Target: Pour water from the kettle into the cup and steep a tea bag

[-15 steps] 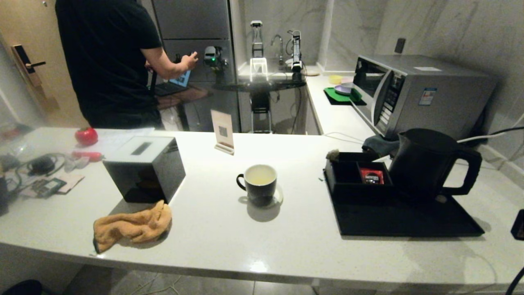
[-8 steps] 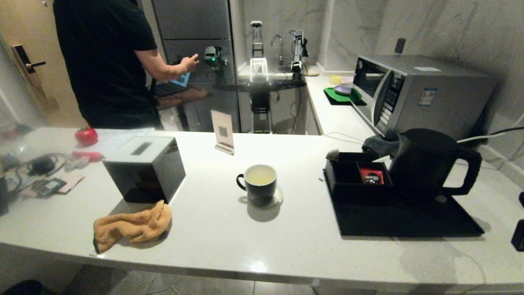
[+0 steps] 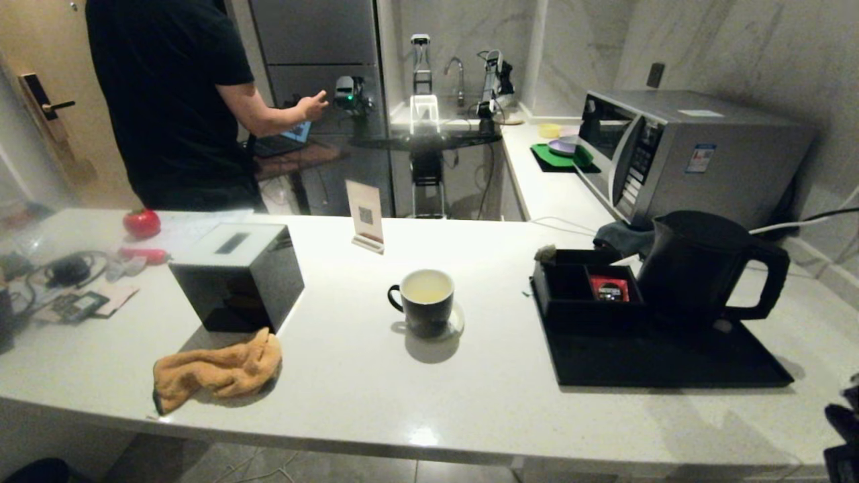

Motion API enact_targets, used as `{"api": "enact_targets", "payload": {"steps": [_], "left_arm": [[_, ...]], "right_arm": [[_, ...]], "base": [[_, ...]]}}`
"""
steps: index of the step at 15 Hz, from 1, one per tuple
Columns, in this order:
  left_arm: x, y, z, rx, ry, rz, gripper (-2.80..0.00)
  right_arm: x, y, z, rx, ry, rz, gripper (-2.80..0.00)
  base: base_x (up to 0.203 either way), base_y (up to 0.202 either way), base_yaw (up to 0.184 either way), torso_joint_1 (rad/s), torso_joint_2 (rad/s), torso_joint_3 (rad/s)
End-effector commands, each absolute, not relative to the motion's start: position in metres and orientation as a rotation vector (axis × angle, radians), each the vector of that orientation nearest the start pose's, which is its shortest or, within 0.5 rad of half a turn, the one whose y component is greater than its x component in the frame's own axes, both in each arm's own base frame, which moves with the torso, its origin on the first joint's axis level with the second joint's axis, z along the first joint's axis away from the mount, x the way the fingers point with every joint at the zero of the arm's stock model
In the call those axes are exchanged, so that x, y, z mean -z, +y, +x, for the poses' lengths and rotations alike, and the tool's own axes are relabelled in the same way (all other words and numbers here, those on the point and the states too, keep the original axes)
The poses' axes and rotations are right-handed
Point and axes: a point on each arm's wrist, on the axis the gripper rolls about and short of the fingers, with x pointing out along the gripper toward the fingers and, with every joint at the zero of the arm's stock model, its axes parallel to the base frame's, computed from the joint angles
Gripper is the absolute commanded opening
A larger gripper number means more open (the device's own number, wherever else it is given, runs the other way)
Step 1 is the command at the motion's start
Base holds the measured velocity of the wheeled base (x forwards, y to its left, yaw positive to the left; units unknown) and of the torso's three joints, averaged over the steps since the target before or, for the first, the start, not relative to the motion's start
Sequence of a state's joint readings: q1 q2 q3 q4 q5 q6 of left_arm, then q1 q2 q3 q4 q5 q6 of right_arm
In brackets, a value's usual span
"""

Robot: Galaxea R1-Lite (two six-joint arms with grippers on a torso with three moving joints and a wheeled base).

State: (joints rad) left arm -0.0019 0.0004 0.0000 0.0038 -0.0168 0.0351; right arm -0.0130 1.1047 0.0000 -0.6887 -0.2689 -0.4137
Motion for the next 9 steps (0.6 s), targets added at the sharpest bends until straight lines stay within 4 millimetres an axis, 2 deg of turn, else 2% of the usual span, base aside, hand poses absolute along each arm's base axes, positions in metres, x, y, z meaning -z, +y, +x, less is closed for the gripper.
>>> {"api": "enact_targets", "payload": {"steps": [1, 4, 6, 9], "left_arm": [[-0.075, 0.0, -0.023, 0.018, 0.004, 0.035, -2.8], [-0.075, 0.0, -0.023, 0.018, 0.003, 0.035, -2.8], [-0.075, 0.0, -0.023, 0.019, 0.004, 0.035, -2.8], [-0.075, 0.0, -0.023, 0.018, 0.003, 0.035, -2.8]], "right_arm": [[-0.094, -0.007, 0.092, 0.153, 0.587, -0.483, -2.8], [-0.085, -0.006, 0.069, 0.124, 0.683, -0.489, -2.8], [-0.086, -0.005, 0.055, 0.119, 0.642, -0.481, -2.8], [-0.09, -0.004, 0.033, 0.088, 0.469, -0.445, -2.8]], "base": [[0.0, 0.0, 0.0, 0.0, 0.0, 0.0], [0.0, 0.0, 0.0, 0.0, 0.0, 0.0], [0.0, 0.0, 0.0, 0.0, 0.0, 0.0], [0.0, 0.0, 0.0, 0.0, 0.0, 0.0]]}}
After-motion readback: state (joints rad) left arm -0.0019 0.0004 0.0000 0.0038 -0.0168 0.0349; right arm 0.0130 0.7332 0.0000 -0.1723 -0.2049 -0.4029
